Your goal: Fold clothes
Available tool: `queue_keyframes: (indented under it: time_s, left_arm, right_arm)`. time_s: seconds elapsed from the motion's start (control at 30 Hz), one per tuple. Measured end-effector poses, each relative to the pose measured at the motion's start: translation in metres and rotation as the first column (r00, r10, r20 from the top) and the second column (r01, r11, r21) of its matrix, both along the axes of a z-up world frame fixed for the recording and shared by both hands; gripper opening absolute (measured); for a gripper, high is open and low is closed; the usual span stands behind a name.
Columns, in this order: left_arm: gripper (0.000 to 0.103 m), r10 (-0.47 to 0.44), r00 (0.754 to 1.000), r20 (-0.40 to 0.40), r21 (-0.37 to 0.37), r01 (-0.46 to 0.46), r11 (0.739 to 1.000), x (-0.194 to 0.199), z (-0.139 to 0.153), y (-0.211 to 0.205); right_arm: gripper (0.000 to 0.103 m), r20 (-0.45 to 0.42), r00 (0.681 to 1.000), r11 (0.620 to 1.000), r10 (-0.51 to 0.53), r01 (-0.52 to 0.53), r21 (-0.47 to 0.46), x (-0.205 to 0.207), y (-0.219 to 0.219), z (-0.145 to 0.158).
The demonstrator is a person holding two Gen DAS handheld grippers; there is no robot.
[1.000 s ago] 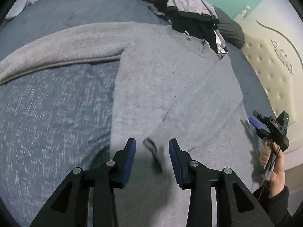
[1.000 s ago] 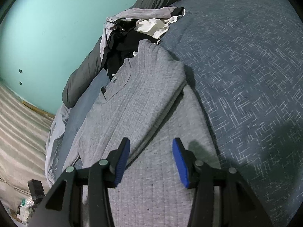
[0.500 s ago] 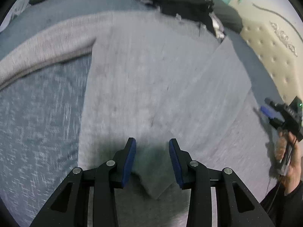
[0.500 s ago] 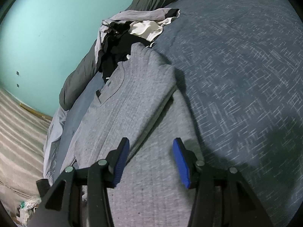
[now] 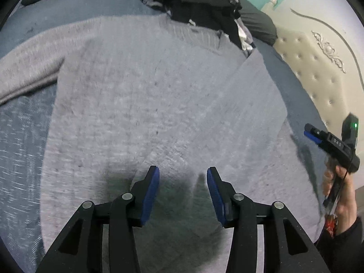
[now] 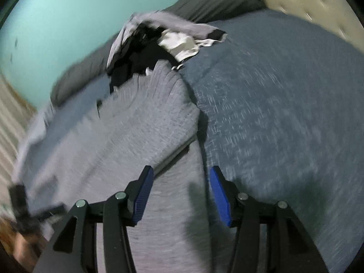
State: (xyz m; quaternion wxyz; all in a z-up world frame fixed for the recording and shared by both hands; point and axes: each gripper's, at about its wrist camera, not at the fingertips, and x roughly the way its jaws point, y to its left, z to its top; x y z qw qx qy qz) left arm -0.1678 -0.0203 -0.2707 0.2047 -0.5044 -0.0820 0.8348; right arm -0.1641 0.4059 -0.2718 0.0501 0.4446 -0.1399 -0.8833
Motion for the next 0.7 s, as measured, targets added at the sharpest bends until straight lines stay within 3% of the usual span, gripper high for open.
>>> queue_keyframes:
  time_s: [0.17, 0.27, 0.7]
  left_arm:
    - [0.047, -0.024, 1.0, 0.009, -0.001, 0.024, 1.0, -0.002, -0.014, 0.005]
    - [0.049, -0.039, 0.999, 0.015, -0.001, 0.039, 0.999, -0.003, -0.022, 0.007]
    - [0.057, -0.047, 0.999, -0.009, 0.008, 0.047, 0.999, 0.005, -0.025, 0.006]
  right_arm:
    - [0.052, 0.112, 0.992, 0.987, 0.052, -0.068, 0.144, -0.028, 0.001, -0.023]
    - [0.052, 0.158, 0.985, 0.981, 0.065, -0.092, 0.168, -0.042, 0.003, -0.037]
    - [0.052, 0.132, 0.989, 0.96, 0.069, -0.102, 0.261, -0.084, -0.003, -0.039]
